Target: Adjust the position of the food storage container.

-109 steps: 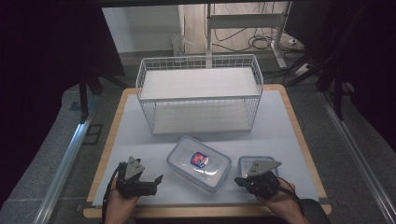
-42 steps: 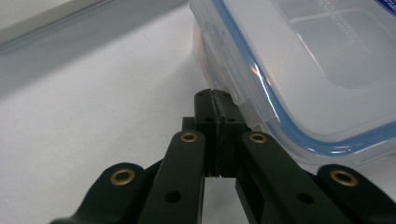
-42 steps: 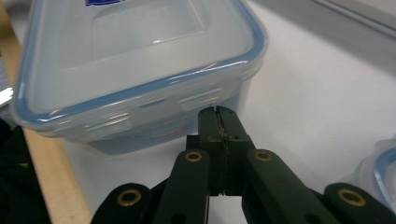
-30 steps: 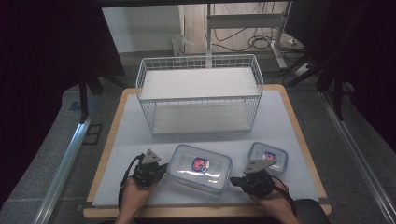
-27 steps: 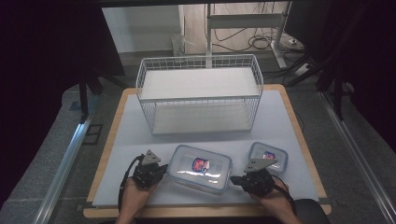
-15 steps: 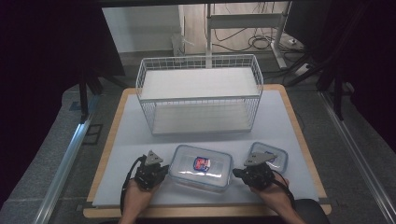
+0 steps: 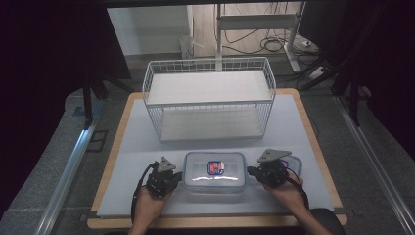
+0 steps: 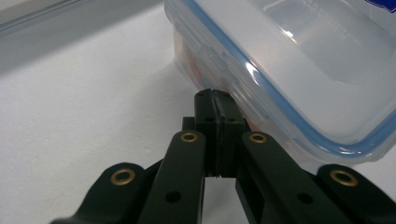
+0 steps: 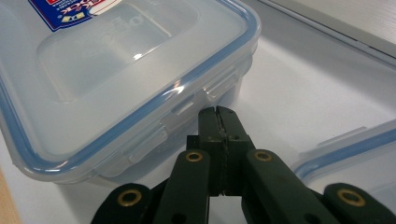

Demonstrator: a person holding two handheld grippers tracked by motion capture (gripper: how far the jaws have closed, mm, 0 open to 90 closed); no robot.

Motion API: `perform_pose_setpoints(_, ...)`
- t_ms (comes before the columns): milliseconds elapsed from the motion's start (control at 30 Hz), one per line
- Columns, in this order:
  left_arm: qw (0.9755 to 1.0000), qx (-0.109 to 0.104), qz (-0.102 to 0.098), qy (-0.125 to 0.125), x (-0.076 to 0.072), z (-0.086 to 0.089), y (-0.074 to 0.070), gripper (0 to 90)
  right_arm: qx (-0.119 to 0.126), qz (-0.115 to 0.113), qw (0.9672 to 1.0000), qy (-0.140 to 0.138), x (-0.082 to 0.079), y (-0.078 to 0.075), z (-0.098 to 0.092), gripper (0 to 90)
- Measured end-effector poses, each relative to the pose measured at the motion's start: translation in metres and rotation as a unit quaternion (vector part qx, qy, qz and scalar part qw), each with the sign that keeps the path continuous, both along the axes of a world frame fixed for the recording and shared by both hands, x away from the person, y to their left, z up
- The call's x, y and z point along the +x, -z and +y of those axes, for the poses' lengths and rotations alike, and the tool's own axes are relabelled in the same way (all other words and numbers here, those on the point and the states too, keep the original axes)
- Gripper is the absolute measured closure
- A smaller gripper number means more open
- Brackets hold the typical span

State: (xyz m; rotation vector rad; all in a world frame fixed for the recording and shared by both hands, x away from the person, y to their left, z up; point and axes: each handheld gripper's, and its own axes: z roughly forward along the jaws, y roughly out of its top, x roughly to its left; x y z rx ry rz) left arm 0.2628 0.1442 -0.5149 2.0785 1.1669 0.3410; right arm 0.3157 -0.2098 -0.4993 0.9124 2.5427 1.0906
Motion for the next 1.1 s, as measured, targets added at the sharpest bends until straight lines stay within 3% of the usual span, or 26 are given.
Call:
perform_pose_setpoints(267,0.9999,0.01,-0.002,0.004,-0.002,-0.001,-0.001,89.7,0.0,-0.003,1.0,0.001,0.001,0.001,0.0,89.1)
perform_pose_setpoints(433,0.9996,0.021,-0.02,-0.001,-0.006,0.008,-0.008,78.5,-0.001,-0.014,0.9999,-0.005,-0.002,-0.005,-0.003,87.6)
perform_pose_setpoints(667,0.9987,0.026,-0.043,-0.002,-0.018,0.023,-0.012,55.0,-0.006,-0.028,0.9994,-0.016,-0.009,-0.013,-0.011,73.8)
perform_pose_setpoints(800,0.9972,0.045,-0.059,0.007,-0.025,0.026,-0.01,40.5,-0.002,-0.033,0.9993,-0.019,-0.011,-0.016,-0.02,63.8)
perform_pose_setpoints(900,0.9976,0.036,-0.056,0.018,-0.029,0.028,-0.01,30.1,0.001,-0.043,0.9989,-0.017,-0.013,-0.019,-0.026,52.0)
perform_pose_setpoints(933,0.998,0.029,-0.052,0.022,-0.029,0.029,-0.009,19.3,0.006,-0.044,0.9988,-0.021,-0.014,-0.02,-0.029,44.9)
perform_pose_setpoints(1100,0.9988,0.015,-0.041,0.021,-0.026,0.03,-0.008,9.5,0.005,-0.044,0.9986,-0.029,-0.014,-0.018,-0.031,33.5)
